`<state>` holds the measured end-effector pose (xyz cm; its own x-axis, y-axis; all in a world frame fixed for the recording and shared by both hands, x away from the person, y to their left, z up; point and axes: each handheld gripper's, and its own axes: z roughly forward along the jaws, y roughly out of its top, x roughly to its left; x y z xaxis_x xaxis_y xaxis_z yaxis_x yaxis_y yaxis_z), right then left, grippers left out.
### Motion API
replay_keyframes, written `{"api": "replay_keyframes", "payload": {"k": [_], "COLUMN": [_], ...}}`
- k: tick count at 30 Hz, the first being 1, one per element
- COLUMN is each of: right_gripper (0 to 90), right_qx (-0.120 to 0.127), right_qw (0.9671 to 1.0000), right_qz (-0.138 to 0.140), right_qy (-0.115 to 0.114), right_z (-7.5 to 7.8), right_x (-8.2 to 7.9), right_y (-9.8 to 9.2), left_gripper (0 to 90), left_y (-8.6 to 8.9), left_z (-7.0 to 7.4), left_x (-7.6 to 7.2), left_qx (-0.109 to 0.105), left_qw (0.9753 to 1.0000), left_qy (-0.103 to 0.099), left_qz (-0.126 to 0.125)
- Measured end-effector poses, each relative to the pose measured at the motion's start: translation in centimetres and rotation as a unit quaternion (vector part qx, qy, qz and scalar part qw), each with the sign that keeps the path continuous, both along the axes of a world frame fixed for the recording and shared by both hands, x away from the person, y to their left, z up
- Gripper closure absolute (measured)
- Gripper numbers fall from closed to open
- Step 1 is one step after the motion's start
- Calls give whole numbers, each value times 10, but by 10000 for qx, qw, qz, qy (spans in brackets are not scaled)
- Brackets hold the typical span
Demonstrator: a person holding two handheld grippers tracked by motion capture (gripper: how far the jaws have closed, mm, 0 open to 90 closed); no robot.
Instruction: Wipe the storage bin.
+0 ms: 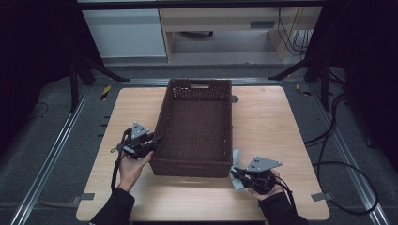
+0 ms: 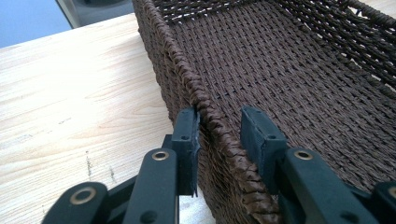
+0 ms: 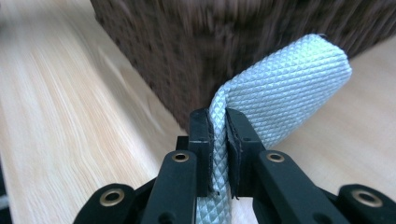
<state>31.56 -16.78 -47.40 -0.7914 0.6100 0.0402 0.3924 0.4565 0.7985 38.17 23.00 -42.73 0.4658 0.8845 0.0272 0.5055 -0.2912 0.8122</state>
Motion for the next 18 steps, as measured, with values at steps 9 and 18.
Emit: {"api": "replay_keyframes", "payload": {"k": [9,18], "right_gripper": [821,822], "right_qx": [304,509], "right_qw": [9992,9974], "right_qz": [-51,-28], "right_qy": [-261,-508], "right_z": [20,36], "right_x": [-7,-19], "right_y": [-4,-9], "left_gripper": [688,689], "left_y": [-1,-1], "left_z": [1,1], "left_x": [-2,-3], "left_qx": [40,41], "left_qw": [10000,10000], "left_qy": [-6,-3], "left_qz": [1,17]}}
